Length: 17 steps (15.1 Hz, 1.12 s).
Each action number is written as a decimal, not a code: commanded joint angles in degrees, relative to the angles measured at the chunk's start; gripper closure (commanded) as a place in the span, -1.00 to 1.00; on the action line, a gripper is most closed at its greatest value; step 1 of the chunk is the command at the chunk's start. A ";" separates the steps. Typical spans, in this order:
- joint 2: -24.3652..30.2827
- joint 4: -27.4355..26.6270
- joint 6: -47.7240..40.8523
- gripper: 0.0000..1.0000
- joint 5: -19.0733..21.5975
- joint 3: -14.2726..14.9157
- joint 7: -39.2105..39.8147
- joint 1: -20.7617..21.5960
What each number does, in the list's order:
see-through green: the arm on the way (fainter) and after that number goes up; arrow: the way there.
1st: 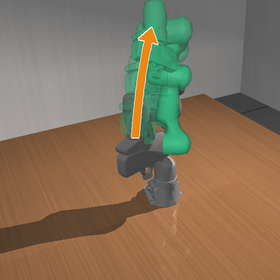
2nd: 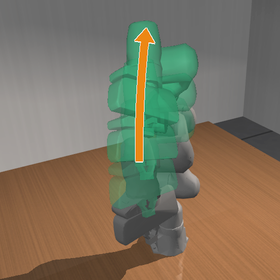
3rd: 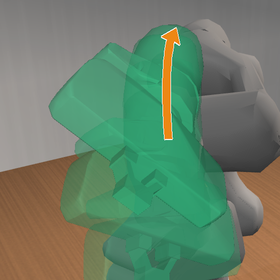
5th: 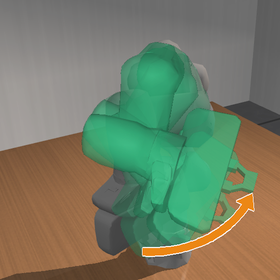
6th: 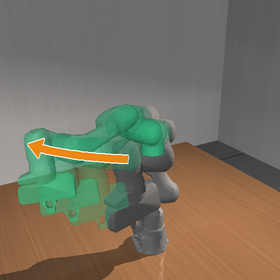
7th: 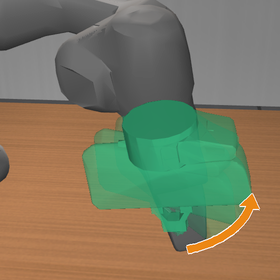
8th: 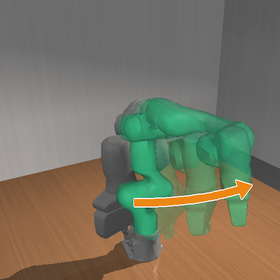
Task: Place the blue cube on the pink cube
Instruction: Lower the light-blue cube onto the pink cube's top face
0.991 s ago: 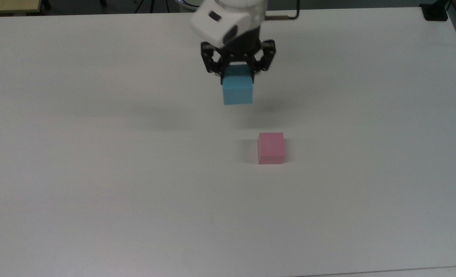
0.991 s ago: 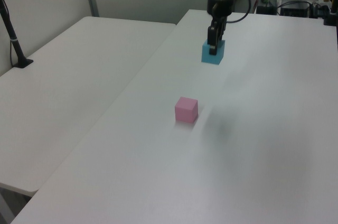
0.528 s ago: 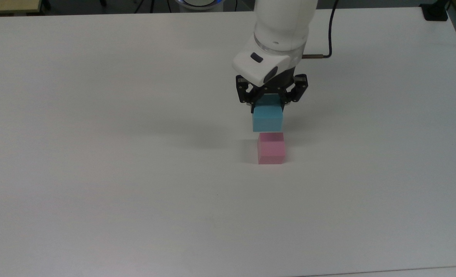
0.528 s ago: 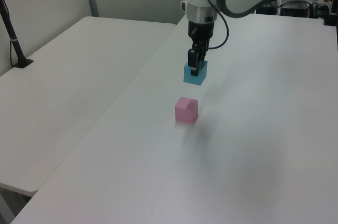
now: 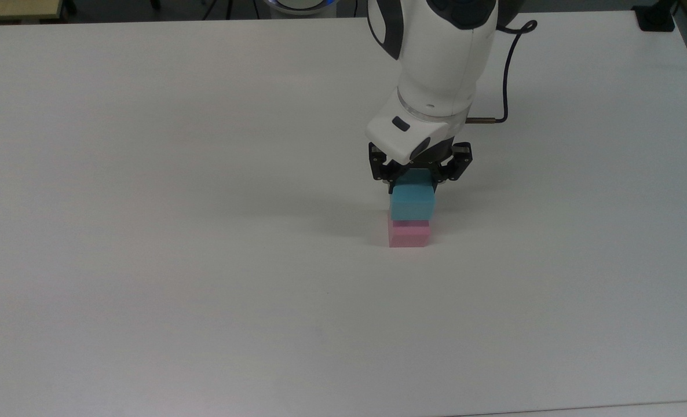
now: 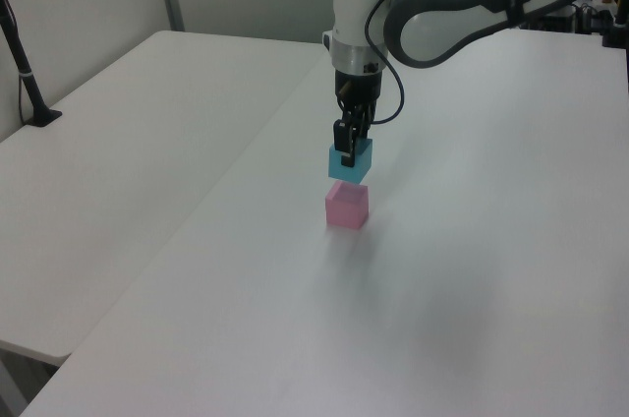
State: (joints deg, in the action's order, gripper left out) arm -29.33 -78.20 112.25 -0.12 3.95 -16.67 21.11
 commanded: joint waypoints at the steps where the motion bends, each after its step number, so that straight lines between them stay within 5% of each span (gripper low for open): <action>1: -1.43 1.21 1.04 0.00 -0.23 1.15 -1.34 2.00; 14: -3.62 0.94 2.97 -0.01 -1.82 1.24 -2.58 2.62; 17: -3.80 1.03 2.97 -0.32 -1.90 1.33 -2.58 2.53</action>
State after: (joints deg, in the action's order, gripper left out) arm -32.47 -78.18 114.29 -1.08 4.05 -17.67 22.56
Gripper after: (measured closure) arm 0.388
